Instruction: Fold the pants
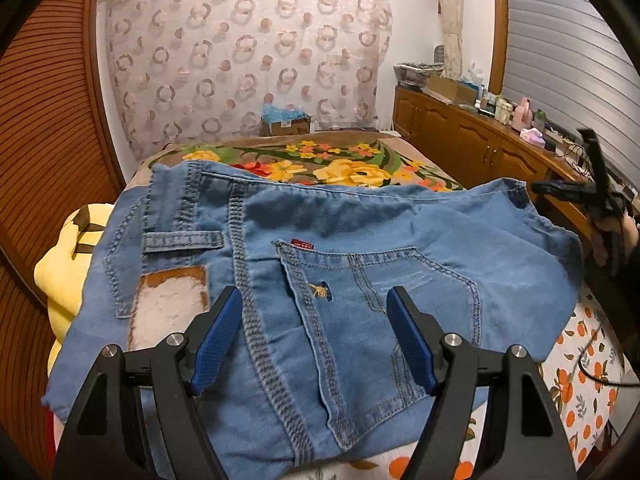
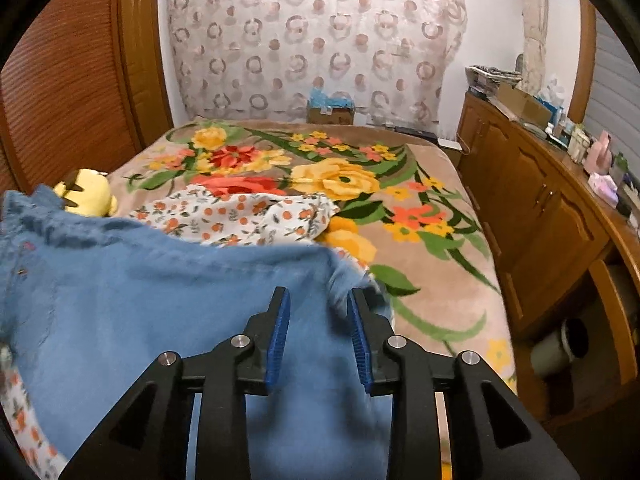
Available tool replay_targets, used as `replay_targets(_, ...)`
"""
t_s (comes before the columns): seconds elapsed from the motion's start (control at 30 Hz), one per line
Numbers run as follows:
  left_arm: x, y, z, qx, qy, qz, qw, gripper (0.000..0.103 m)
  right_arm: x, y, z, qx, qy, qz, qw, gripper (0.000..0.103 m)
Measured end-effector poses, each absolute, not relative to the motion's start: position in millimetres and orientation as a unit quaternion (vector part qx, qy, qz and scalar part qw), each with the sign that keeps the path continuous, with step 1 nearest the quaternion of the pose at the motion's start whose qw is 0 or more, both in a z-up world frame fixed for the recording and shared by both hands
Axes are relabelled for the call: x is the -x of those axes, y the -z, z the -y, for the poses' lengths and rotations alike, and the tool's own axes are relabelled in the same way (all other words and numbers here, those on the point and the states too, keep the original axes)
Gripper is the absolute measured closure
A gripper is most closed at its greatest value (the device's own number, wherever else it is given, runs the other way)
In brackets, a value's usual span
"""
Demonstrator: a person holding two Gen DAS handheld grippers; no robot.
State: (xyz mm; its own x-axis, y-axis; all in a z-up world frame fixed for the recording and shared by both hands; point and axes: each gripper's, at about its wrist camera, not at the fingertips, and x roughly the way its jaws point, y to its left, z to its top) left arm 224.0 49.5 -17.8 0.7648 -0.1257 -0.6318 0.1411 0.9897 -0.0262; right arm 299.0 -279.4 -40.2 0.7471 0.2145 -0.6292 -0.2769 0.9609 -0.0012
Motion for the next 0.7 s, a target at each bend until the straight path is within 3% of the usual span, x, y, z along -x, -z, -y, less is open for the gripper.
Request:
replay_targets(0.27,-194.4,16.8,-64.5,-0.005,0.056,-0.327,0.943,0.028,-224.9,53.1,301.2,0.031,-0.131,-0.335,0.933,0.071)
replay_targets(0.5,-172.9,23.8,-89.9,0.012,0.029,-0.328,0.944,0.028,-181.5,69.0,330.4,0.01,-0.1,-0.351,0.931,0.054)
replay_targets(0.7,-160.9,32.3,-111.2,0.024,0.002,-0.331,0.943,0.028,-170.4,83.7,345.3,-0.016,-0.083,-0.367,0.926,0.052)
